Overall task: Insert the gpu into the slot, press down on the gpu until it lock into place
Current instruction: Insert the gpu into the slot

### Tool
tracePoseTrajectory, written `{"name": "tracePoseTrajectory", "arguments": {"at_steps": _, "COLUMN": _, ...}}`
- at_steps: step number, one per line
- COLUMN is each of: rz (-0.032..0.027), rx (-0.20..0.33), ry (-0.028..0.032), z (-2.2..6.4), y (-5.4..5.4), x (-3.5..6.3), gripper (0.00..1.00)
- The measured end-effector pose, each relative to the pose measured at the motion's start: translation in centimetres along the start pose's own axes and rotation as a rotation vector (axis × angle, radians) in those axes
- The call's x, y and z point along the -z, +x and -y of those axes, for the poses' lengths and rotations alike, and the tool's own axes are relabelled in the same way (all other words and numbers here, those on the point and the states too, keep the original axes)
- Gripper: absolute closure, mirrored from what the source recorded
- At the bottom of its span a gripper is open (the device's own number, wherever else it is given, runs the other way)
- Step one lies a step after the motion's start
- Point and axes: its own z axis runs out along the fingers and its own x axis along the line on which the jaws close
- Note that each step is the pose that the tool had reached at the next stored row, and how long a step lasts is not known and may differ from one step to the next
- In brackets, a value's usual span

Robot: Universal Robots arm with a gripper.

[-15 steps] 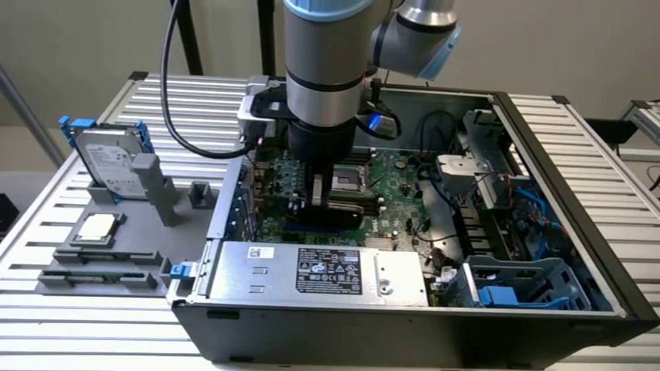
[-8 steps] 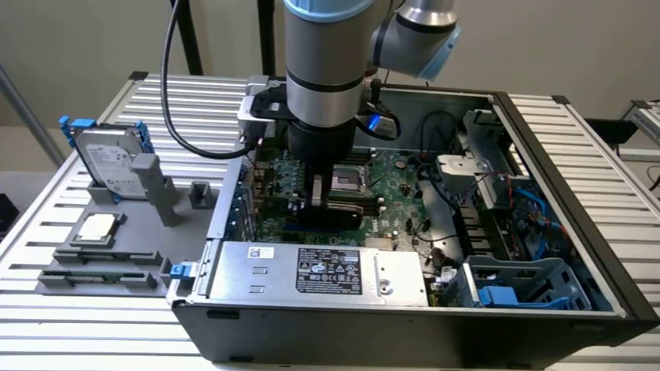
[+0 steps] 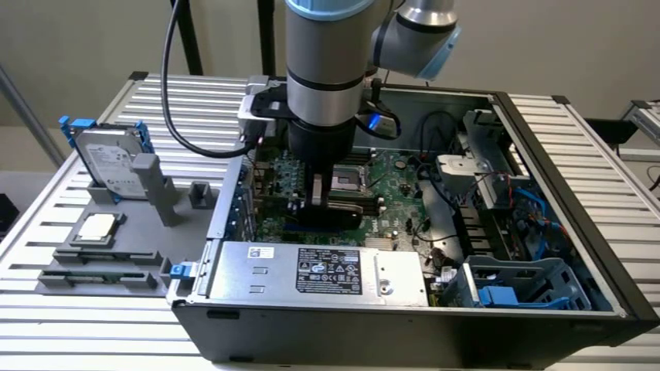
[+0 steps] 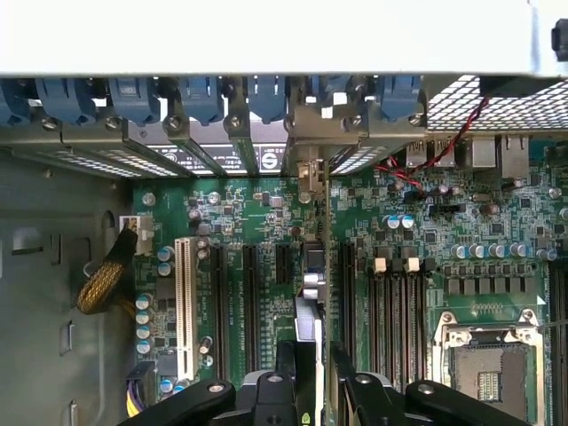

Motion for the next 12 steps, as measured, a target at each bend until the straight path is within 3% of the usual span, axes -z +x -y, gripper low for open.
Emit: {"name": "tracePoseTrajectory", "arguments": {"at_steps": 12, "rz": -0.0015, "rx": 0.005, "ry": -0.0003, "z": -0.01, "y": -0.19, "x": -0.11, "gripper": 0.74}}
